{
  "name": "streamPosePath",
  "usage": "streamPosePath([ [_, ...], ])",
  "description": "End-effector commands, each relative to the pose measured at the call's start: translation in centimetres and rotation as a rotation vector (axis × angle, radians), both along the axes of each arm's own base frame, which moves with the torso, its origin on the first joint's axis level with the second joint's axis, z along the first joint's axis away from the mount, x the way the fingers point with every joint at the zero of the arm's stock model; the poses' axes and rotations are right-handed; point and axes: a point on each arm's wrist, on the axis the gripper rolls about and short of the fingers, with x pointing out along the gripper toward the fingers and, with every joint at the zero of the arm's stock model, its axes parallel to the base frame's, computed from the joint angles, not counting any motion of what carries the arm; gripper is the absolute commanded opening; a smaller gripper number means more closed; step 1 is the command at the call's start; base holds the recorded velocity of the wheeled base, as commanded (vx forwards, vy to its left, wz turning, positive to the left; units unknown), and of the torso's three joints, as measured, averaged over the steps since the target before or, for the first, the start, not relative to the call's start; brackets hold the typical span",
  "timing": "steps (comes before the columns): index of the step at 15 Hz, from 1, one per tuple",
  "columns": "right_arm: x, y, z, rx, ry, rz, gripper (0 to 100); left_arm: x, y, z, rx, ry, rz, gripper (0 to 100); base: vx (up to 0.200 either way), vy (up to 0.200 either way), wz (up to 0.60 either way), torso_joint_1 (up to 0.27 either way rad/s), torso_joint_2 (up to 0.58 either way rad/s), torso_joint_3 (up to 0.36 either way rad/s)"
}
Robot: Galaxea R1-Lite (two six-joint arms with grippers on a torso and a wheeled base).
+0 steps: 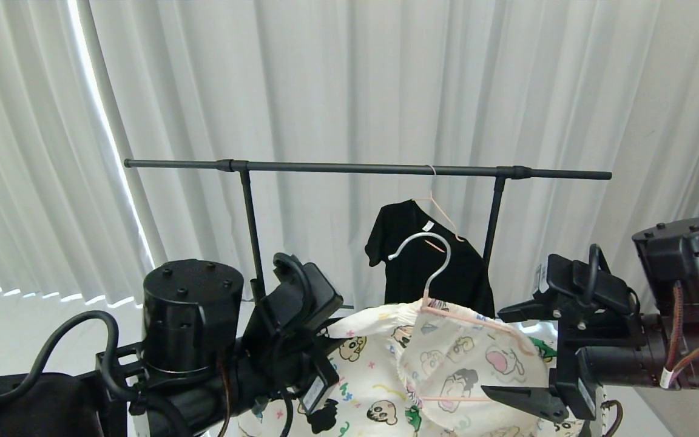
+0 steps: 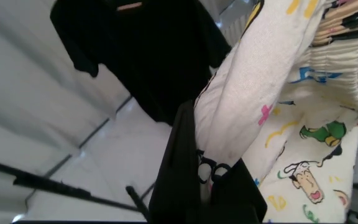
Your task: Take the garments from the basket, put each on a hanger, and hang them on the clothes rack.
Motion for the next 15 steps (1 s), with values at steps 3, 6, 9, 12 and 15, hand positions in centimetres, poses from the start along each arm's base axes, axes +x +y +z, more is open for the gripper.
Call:
streamPosePath([
  [3,0.3,1.1,0.4,-0.059,0.073,0.038,100,-1.3,0.4,-1.0,0.064,-0.071,-0.064,0,0.000,0.000,0.00,0.000,0.00,0.000],
  [6,0.8,1.6,-0.5,-0.084,0.103,0.033,100,-1.2,0.1,-0.6,0.046,-0.093,-0.067,0,0.000,0.000,0.00,0.000,0.00,0.000],
  [9,1.2,1.8,-1.1,-0.107,0.113,0.016,100,-1.4,-0.1,-0.5,0.042,-0.095,-0.077,0,0.000,0.000,0.00,0.000,0.00,0.000],
  [12,1.2,1.7,-1.1,-0.111,0.114,0.011,100,-1.2,-0.4,-0.2,0.029,-0.101,-0.077,0,0.000,0.000,0.00,0.000,0.00,0.000],
  [15,1.3,1.7,-1.2,-0.119,0.110,-0.001,100,-1.2,-0.4,-0.1,0.027,-0.104,-0.076,0,0.000,0.000,0.00,0.000,0.00,0.000],
])
